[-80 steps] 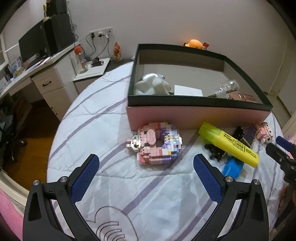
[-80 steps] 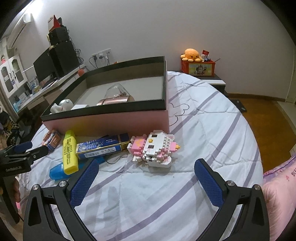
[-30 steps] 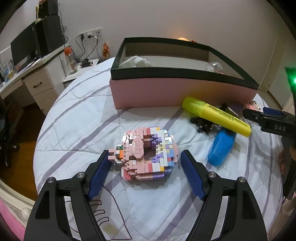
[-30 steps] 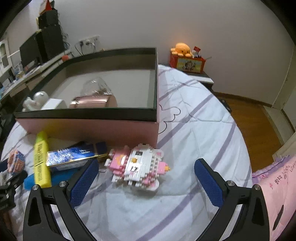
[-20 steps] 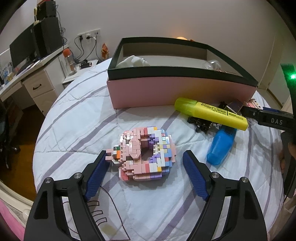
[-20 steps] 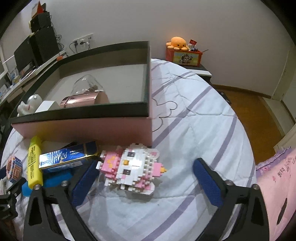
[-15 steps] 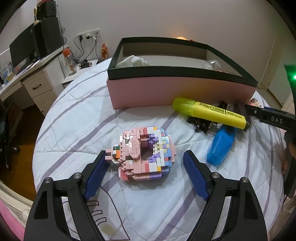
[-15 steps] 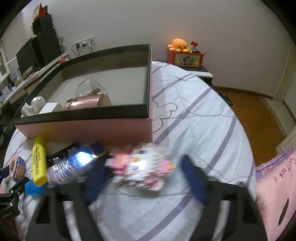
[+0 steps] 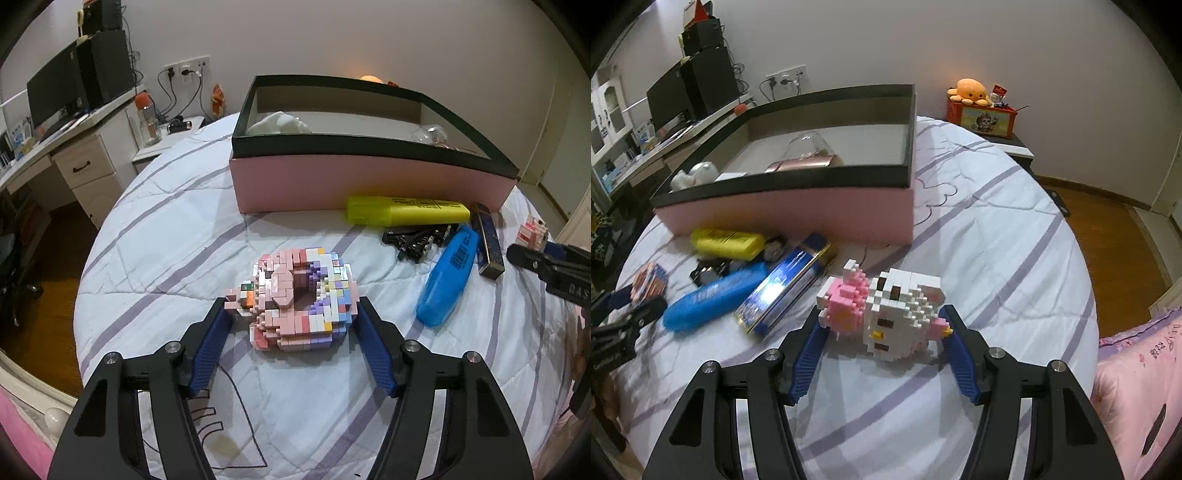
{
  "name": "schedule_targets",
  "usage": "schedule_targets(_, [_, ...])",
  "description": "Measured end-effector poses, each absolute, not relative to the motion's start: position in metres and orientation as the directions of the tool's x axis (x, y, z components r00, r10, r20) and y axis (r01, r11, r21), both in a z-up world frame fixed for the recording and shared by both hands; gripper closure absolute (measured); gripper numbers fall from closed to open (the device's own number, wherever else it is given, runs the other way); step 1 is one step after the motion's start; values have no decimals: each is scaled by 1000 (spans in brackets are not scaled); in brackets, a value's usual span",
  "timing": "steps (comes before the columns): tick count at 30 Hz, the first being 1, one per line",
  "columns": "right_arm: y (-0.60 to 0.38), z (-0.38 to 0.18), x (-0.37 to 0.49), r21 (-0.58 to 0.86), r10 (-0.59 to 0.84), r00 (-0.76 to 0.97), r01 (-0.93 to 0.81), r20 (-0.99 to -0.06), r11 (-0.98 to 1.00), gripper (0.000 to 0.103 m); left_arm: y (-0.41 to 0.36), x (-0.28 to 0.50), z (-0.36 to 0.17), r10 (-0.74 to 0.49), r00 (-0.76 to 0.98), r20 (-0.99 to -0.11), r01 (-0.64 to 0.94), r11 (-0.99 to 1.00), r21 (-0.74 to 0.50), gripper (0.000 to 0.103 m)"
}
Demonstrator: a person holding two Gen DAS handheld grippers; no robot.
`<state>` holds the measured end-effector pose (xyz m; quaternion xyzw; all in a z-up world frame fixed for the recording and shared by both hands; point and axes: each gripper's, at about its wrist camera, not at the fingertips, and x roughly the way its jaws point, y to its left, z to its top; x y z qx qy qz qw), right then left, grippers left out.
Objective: Organize rigid objects
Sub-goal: 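Grasp the pink block donut with the left tool while the right tool grasps the block cat, then lift and carry the donut and cat figure over the pink box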
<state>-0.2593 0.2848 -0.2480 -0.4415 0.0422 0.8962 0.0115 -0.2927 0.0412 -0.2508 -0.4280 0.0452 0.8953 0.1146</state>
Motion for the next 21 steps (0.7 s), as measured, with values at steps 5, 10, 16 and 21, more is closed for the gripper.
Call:
schedule_targets(5, [282, -249, -262, 47, -1, -612, -59, -791, -997, 40, 43, -296, -251, 164, -599, -784, -236, -971, -23, 32])
schedule_targets(10, [282, -251, -259, 42, 7, -620, -65, -785, -997, 40, 45, -296, -251, 144, -606, -783, -235, -972, 3, 34])
schedule_targets(16, [284, -251, -255, 58, 2, -636, -73, -772, -996, 40, 45, -294, -249, 137, -612, -779, -237, -971, 16, 35])
schedule_targets(21, [285, -248, -252, 85, -19, -640, -73, -768, -994, 40, 45, -290, -247, 129, -616, -777, -237, -971, 26, 35])
